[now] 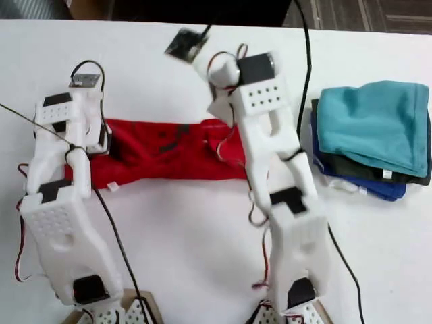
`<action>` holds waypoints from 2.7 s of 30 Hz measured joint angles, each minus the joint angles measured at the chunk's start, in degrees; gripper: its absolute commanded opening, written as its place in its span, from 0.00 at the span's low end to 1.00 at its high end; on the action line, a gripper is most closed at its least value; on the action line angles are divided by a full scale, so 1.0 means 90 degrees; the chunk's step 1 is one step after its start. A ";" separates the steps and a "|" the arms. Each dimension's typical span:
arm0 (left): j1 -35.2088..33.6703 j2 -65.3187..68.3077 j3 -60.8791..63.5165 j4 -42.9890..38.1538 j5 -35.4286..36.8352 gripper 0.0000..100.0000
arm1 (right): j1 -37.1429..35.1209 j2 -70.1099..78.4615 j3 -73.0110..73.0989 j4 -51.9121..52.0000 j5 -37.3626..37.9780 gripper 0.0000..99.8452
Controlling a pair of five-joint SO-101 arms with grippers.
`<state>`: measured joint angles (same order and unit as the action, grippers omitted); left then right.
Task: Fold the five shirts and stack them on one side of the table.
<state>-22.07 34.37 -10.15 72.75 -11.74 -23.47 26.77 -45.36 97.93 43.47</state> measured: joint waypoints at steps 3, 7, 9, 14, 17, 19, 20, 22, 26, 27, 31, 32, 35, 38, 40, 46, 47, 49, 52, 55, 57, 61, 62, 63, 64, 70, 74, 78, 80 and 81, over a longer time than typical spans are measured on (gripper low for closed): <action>0.0000 0.0000 0.0000 0.0000 0.0000 0.25 | -0.0283 -0.0957 0.1631 -0.0029 0.0000 0.02; 0.0000 0.0000 0.0000 0.0000 0.0000 0.25 | -0.0303 -0.1748 0.3614 -0.0440 0.0000 0.02; 0.0000 0.0000 0.0000 0.0000 0.0000 0.25 | -0.0225 -0.1963 0.4376 -0.0840 0.0000 0.02; 0.0000 0.0000 0.0000 0.0000 0.0000 0.25 | 0.0283 -0.2032 0.4943 -0.2120 0.0000 0.02; 0.0000 0.0000 0.0000 0.0000 0.0000 0.25 | 0.0420 -0.1846 0.4933 -0.2803 0.0000 0.02; 0.0000 0.0000 0.0000 0.0000 0.0000 0.25 | 0.0440 -0.1524 0.4933 -0.3028 0.0000 0.02; 0.0000 0.0000 0.0000 0.0000 0.0000 0.25 | 0.0440 -0.1328 0.4884 -0.3096 0.0000 0.02; 0.0000 0.0000 0.0000 0.0000 0.0000 0.25 | 0.0440 -0.0947 0.4669 -0.3155 0.0000 0.02; 0.0000 0.0000 0.0000 0.0000 0.0000 0.25 | 0.0449 -0.0156 0.4005 -0.3175 0.0000 0.02; 0.0000 0.0000 0.0000 0.0000 0.0000 0.25 | 0.0449 0.0029 0.3790 -0.3175 0.0000 0.02; 0.0000 0.0000 0.0000 0.0000 0.0000 0.25 | 0.0459 0.0615 0.2735 -0.3175 0.0000 0.02; 0.0000 0.0000 0.0000 0.0000 0.0000 0.25 | 0.0459 0.0772 0.2471 -0.3175 0.0000 0.02; 0.0000 0.0000 0.0000 0.0000 0.0000 0.25 | 0.0459 0.1348 0.1700 -0.3175 0.0000 0.02; 0.0000 0.0000 0.0000 0.0000 0.0000 0.25 | 0.0479 0.1915 0.1094 -0.3165 0.0000 0.02; 0.0000 0.0000 0.0000 0.0000 0.0000 0.25 | 0.0479 0.2139 0.0694 -0.3106 0.0000 0.02; 0.0000 0.0000 0.0000 0.0000 0.0000 0.25 | 0.0723 0.2237 -0.0430 -0.2608 0.0000 0.02; 0.0000 0.0000 0.0000 0.0000 0.0000 0.25 | 0.0781 0.2237 -0.0557 -0.2481 0.0000 0.02; 0.0000 0.0000 0.0000 0.0000 0.0000 0.25 | 0.0899 0.2237 -0.0860 -0.2061 0.0000 0.02; 0.0000 0.0000 0.0000 0.0000 0.0000 0.25 | 0.0928 0.2237 -0.1338 -0.1006 0.0000 0.02; 0.0000 0.0000 0.0000 0.0000 0.0000 0.25 | 0.0889 0.2237 -0.1563 -0.0215 0.0000 0.02; 0.0000 0.0000 0.0000 0.0000 0.0000 0.25 | 0.0879 0.2237 -0.1563 -0.0088 0.0000 0.02; 0.0000 0.0000 0.0000 0.0000 0.0000 0.25 | 0.0664 0.1866 -0.1094 0.0000 0.0000 0.02; 0.0000 0.0000 0.0000 0.0000 0.0000 0.25 | 0.0576 0.1670 -0.0850 0.0000 -0.0010 0.02; 0.0000 0.0000 0.0000 0.0000 0.0000 0.25 | 0.0498 0.1436 -0.0567 0.0000 -0.0010 0.02; 0.0000 0.0000 0.0000 0.0000 0.0000 0.25 | 0.0400 0.1192 -0.0244 0.0000 -0.0029 0.02; 0.0000 0.0000 0.0000 0.0000 0.0000 0.25 | 0.0117 -0.0166 0.1729 -0.0088 -0.0029 0.02; 0.0000 0.0000 0.0000 0.0000 0.0000 0.25 | 0.0147 -0.0811 0.2784 -0.0303 -0.0029 0.02; 0.0000 0.0000 0.0000 0.0000 0.0000 0.25 | 0.0117 -0.1133 0.3741 -0.0762 -0.0029 0.02; 0.0000 0.0000 0.0000 0.0000 0.0000 0.25 | 0.0137 -0.1133 0.4161 -0.1074 -0.0029 0.02; 0.0000 0.0000 0.0000 0.0000 0.0000 0.25 | 0.0137 -0.1133 0.4366 -0.1260 -0.0029 0.02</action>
<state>-22.07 34.37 -10.15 72.75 -11.74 -22.24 16.57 -6.07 86.59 43.21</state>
